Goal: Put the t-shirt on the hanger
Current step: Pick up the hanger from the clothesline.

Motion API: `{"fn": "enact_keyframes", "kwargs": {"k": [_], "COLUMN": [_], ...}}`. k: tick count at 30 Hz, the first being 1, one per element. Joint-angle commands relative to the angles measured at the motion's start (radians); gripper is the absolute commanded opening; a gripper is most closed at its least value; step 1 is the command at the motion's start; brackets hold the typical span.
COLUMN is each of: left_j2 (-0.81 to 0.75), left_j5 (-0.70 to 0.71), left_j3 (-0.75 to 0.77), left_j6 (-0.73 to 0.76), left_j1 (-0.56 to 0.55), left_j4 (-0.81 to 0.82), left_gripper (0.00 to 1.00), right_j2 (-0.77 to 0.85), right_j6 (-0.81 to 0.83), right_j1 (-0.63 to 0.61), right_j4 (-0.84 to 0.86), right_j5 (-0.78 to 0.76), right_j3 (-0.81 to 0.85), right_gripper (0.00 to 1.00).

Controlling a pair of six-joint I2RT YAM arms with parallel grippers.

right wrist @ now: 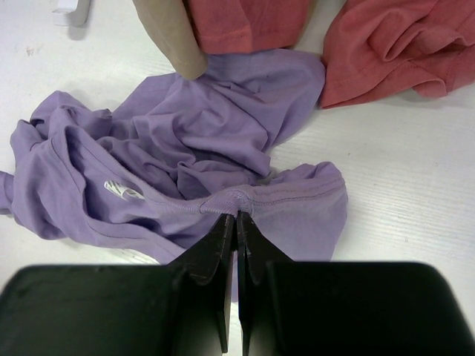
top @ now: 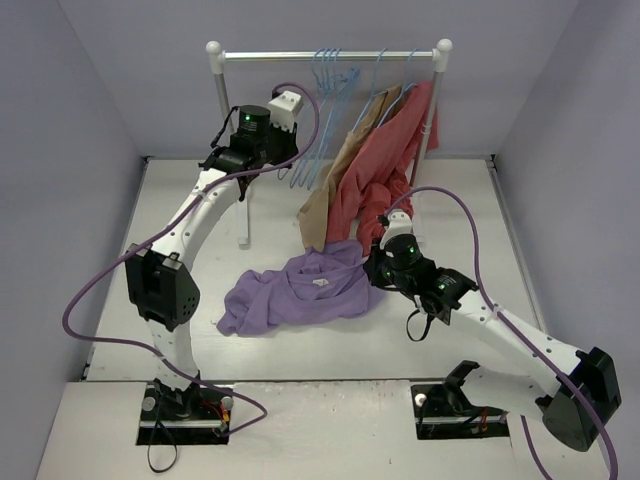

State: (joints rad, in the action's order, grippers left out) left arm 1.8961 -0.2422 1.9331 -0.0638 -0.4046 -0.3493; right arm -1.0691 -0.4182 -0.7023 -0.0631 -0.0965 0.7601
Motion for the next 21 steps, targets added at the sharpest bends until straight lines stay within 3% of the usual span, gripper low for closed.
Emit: {"fn": "enact_keyframes", "kwargs": {"k": [1,21], "left_j2": [-0.085,-0.319], "left_j5": [-0.02,0.135], "left_j3": [0.01,-0.16], "left_j6": [0.018,0.039], "left_j1": [0.0,0.005], "left_j4": [0.145,0.209], "left_gripper": [0.01,0.0], "right_j2": [0.028,0.031], "right_j6": [-0.01,-0.022], "right_j1": [-0.008,-0.02], "right_j4": [0.052,0.045], "right_j5": [-0.005,-0.001], "right_j3": [0.001,-0.001], "right_gripper": [0.0,0.0]}}
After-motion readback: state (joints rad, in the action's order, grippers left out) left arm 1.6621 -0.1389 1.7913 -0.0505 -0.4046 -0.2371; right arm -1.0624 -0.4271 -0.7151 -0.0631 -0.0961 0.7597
